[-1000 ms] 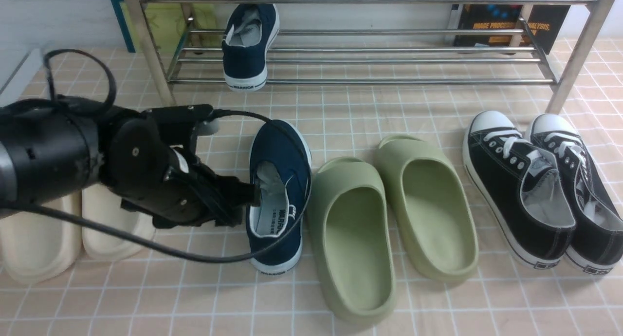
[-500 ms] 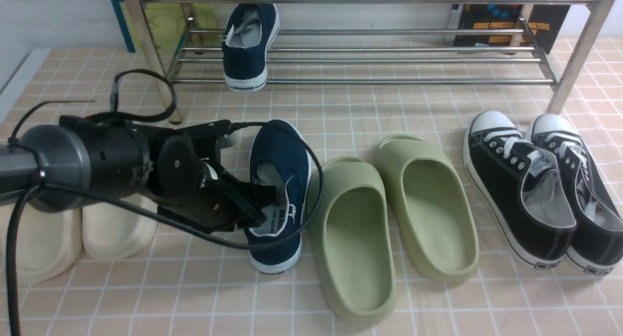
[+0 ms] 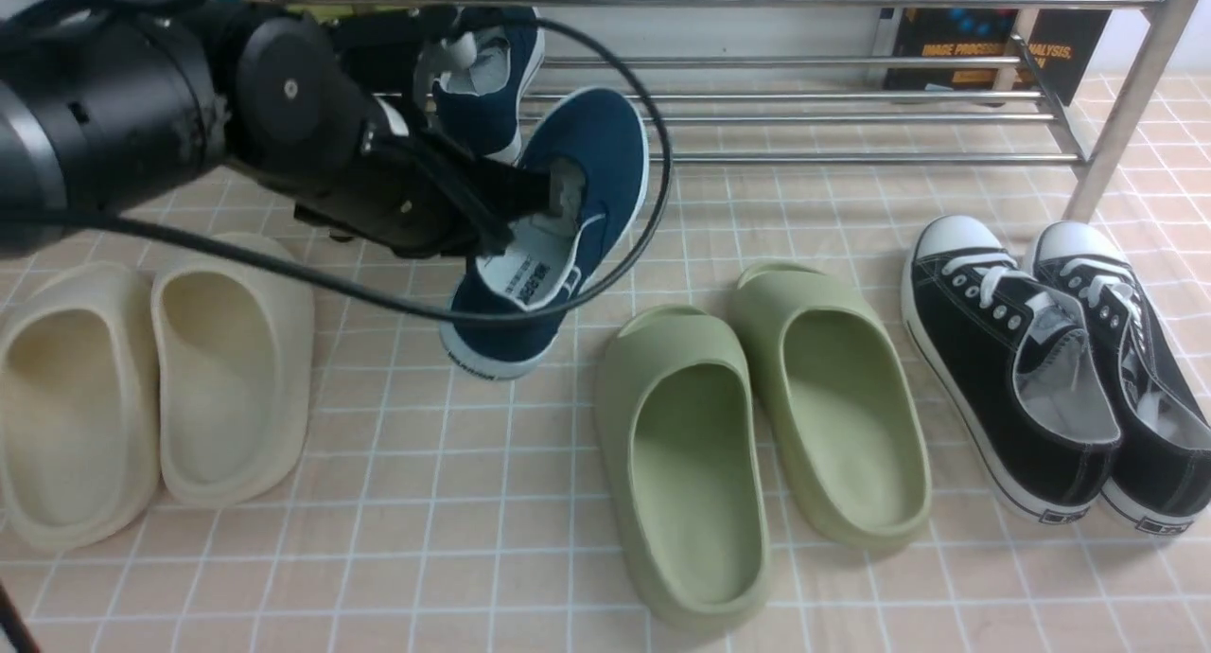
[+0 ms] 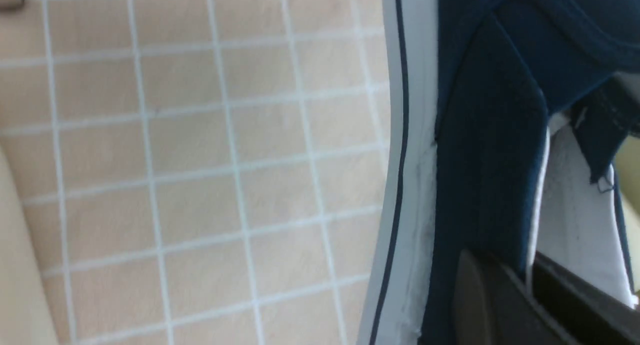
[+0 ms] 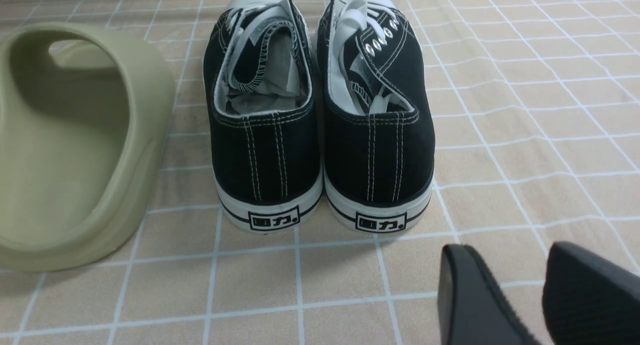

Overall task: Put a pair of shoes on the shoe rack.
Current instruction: Use the left arm to put a shoe into the shoe rack

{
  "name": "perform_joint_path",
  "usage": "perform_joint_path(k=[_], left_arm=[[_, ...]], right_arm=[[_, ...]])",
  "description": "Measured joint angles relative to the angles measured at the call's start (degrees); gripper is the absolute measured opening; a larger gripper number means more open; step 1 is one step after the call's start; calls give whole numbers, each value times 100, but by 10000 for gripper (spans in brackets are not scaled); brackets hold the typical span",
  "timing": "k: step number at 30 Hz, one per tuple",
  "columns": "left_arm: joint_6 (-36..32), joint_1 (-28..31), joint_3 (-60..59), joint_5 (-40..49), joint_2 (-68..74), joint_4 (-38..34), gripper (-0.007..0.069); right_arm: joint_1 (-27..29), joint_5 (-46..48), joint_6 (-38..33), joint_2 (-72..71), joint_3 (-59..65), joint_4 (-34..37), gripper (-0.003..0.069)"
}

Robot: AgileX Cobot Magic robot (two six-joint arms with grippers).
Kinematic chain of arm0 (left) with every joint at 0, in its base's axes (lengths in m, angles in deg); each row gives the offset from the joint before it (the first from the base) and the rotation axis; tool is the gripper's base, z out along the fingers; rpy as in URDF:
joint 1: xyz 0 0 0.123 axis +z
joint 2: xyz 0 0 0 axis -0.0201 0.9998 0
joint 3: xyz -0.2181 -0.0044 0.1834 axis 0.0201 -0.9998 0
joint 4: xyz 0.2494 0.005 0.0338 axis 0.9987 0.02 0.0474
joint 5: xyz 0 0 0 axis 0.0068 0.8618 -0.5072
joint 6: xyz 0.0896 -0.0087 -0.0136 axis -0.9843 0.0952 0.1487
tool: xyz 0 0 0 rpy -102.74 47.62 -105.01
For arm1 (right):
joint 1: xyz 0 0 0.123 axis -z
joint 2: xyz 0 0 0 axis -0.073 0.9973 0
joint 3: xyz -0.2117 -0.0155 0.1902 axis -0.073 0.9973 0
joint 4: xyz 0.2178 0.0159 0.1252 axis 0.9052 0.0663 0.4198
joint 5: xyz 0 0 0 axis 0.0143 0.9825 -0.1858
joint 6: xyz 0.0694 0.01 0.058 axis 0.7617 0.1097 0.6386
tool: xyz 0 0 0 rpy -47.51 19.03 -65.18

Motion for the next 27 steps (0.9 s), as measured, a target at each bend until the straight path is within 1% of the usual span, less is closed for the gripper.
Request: perform_joint_path(k=[3,7,9,12,13,19,21,27], left_arm=[[0,60,229,0,240,-44,35],[60,227,436,0,608,-339,35],[65,362,627,-58,977,-699,35],[-29,409,854,-6,1257,-1063,35],[-100,409,1010,-48,1381,-1349,35],[-547,398,1660,-749,1952,-2452,36],[-632,398,1813,-1017,2071,-2623,36],[-733,480,2299,-1860,2562,-2721,36]], right_arm=[[0,0,0,0,0,0,239],[0,0,0,0,0,0,239],[0,0,0,0,0,0,239],[0,0,0,0,0,0,239],[0,0,0,0,0,0,239],[0,0,0,0,0,0,239],[0,0,0,0,0,0,239],[0,0,0,0,0,0,239]])
